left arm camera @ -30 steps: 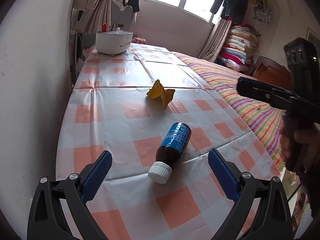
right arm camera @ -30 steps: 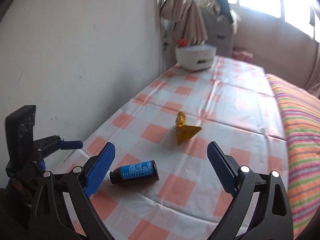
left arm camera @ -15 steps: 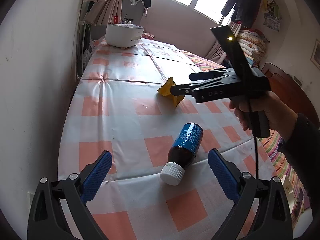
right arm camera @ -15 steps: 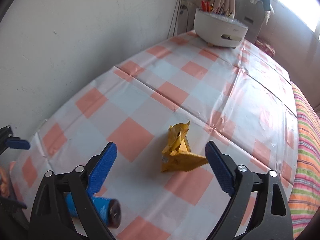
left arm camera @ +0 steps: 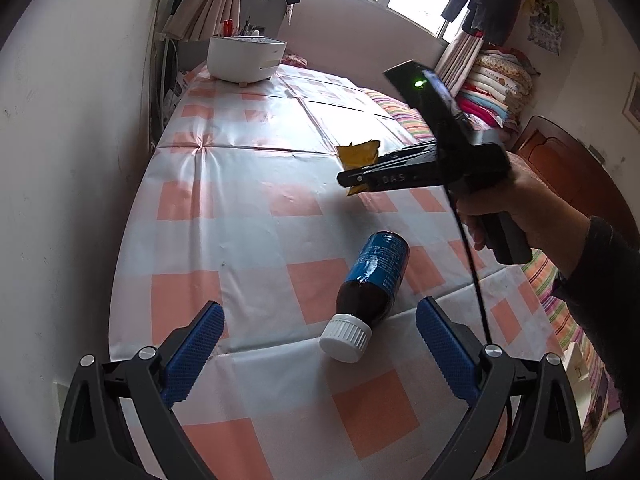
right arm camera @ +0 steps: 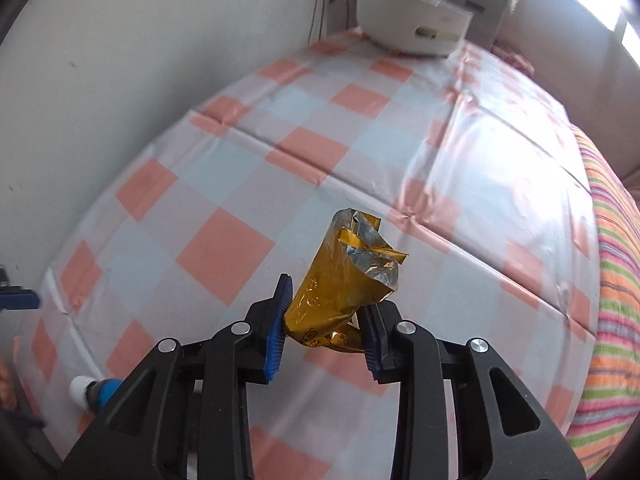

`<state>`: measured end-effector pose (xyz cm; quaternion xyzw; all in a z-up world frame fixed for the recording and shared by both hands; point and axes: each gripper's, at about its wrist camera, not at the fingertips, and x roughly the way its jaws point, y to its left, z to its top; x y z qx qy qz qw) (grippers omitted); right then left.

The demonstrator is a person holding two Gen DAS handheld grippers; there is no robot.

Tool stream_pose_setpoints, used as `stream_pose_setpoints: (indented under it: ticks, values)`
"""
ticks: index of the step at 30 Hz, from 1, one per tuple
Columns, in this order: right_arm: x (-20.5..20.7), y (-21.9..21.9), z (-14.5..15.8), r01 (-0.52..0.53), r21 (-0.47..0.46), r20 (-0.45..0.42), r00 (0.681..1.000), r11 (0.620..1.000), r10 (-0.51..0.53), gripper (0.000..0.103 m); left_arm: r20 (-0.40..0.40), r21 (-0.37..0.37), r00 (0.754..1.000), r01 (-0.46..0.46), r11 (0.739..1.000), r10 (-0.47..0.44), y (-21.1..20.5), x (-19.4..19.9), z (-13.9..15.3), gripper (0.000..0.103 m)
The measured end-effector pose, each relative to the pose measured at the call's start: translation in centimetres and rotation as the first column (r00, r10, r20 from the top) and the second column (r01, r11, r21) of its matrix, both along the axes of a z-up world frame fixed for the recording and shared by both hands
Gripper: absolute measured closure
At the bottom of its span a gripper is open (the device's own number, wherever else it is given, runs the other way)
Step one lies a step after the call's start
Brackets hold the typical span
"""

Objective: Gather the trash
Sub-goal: 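Grasp the brown blue-labelled bottle with the left tool while the right holds the wrapper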

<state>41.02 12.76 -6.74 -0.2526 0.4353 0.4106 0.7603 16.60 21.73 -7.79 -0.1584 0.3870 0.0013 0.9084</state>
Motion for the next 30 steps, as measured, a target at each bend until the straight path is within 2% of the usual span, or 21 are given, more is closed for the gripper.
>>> stream_pose_setpoints:
  ticks: [6,7,10,15,19,21,27,30]
  values:
    - [-6.4,-6.8,6.4,0.017,0.219,0.039,0.999,0.976,-0.026,0.072,-0.063,0.057,0.998,0.029,0.998,-0.025,-1.0,1.5,0.0,0.009]
    - [-8.7,-8.6,7.8,0.020,0.274,0.045,0.998,0.961,-0.034,0.072,-0.073,0.069,0.996,0.052,0.996,-0.047,-1.4,1.9,0.3,0.009]
    - [-13.0,-12.1,9.6,0.017,0.348,0.063,0.997,0.937,-0.041,0.072,-0.113,0.118,0.987,0.126,0.985,-0.113,-2.9,3.4,1.0,0.009]
    - [-19.0,-16.3,10.4,0.033,0.436,0.071,0.995,0.899,-0.071,0.072,-0.258,0.221,0.947,0.251,0.943,-0.191,-5.5,7.0,0.4,0.009]
    - [-22.4,-19.2,9.9,0.067,0.512,0.046,0.993,0.856,-0.105,0.071,-0.354,0.211,0.914,0.284,0.935,-0.198,-6.0,9.4,-0.9,0.009]
    - [-24.0,-20.9,10.0,0.087,0.539,0.061,0.988,0.838,-0.142,0.069,-0.384,0.216,0.904,0.287,0.933,-0.189,-6.2,10.2,-1.4,0.009]
    - [-26.5,-24.4,9.8,0.133,0.592,0.060,0.976,0.795,-0.208,0.069,-0.490,0.255,0.851,0.347,0.902,-0.188,-7.4,12.3,-3.2,0.010]
    - [-27.1,-25.1,9.5,0.148,0.612,0.054,0.972,0.777,-0.228,0.069,-0.523,0.246,0.830,0.363,0.899,-0.192,-7.6,12.6,-3.7,0.026]
